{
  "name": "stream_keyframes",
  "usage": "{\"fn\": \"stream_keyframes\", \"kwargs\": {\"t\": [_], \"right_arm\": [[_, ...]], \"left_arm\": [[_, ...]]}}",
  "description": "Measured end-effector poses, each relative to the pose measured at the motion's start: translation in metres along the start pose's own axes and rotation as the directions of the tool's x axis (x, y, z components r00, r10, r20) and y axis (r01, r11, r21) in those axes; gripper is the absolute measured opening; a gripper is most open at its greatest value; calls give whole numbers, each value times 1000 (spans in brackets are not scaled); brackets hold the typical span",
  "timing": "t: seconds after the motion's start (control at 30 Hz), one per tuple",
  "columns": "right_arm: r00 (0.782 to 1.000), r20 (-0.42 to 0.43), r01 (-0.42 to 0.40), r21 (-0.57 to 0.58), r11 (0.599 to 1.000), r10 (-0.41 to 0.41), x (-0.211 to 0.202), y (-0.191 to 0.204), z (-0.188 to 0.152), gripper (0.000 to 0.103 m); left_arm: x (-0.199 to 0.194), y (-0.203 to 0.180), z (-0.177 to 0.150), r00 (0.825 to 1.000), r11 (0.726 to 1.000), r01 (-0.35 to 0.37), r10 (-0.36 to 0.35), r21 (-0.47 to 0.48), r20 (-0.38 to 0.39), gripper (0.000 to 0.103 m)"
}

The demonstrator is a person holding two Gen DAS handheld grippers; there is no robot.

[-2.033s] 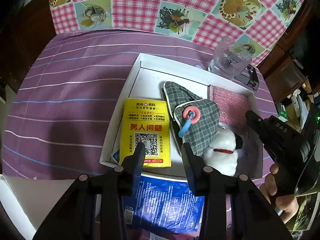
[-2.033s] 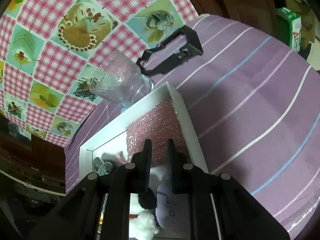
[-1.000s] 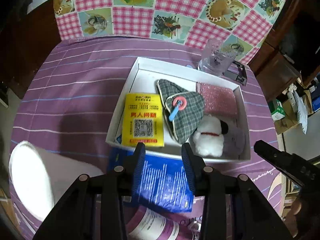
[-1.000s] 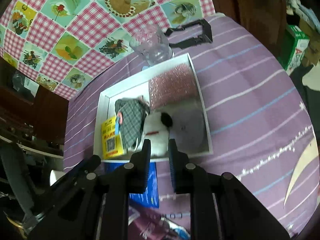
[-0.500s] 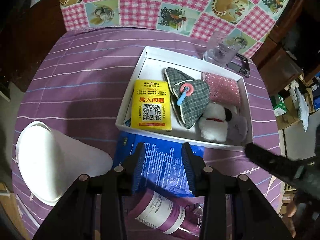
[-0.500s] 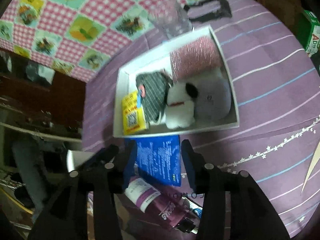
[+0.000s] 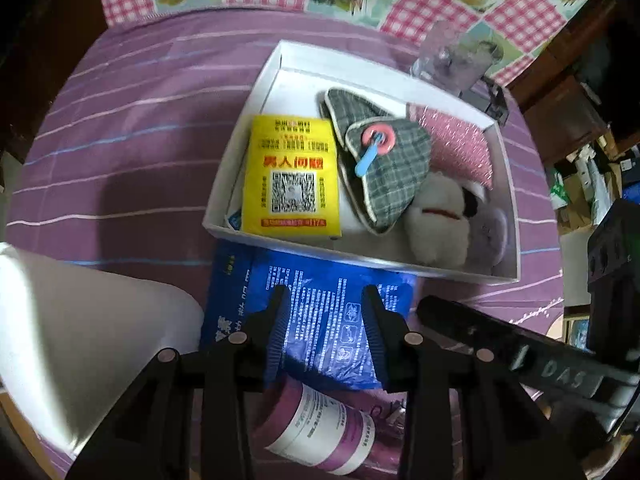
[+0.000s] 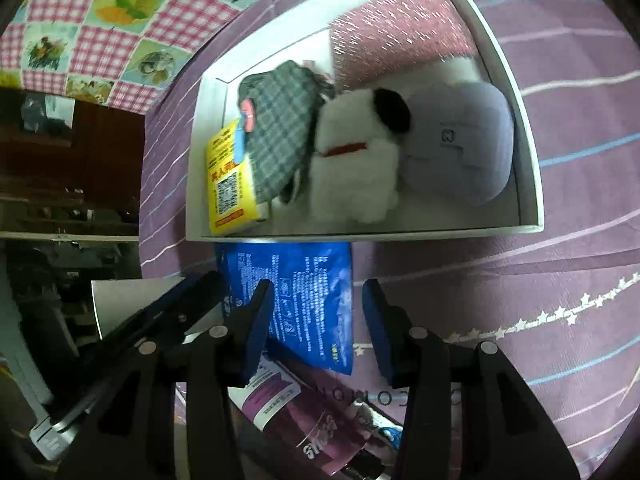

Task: Organize soft objects
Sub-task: 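Grasp the blue barcode-printed packet with the right gripper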

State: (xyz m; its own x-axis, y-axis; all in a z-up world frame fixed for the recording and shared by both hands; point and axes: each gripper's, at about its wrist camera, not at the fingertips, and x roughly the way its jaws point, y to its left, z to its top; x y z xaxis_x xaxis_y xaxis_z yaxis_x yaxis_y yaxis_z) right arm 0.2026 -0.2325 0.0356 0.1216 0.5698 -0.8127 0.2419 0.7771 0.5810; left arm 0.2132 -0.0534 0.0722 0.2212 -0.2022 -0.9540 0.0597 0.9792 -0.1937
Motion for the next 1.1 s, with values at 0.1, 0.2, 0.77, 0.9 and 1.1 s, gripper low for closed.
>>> {"fn": "stream_keyframes", "kwargs": {"t": [0.1,0.2,0.77,0.9,1.1], "right_arm": [[998,-28,-51,38,998,52,6,-13,5,47],[990,-47,-127,79,989,131,14,-23,8,47],[956,-107,-256,152,955,274,39,-30,12,32],[953,-124,-260,131,957,276,46,-25,10,27],[951,-117,-275,102,956,286,47,-14,9,8]], "left_arm": [[15,1,3,999,1000,-29,29,-6,-38,35],[24,3,4,997,998,-59,58,-16,-51,35],[45,10,10,997,998,-58,57,-28,-61,35],[47,10,9,997,999,-44,43,-25,-60,35],[44,17,10,998,999,-23,20,-40,-62,35]]}}
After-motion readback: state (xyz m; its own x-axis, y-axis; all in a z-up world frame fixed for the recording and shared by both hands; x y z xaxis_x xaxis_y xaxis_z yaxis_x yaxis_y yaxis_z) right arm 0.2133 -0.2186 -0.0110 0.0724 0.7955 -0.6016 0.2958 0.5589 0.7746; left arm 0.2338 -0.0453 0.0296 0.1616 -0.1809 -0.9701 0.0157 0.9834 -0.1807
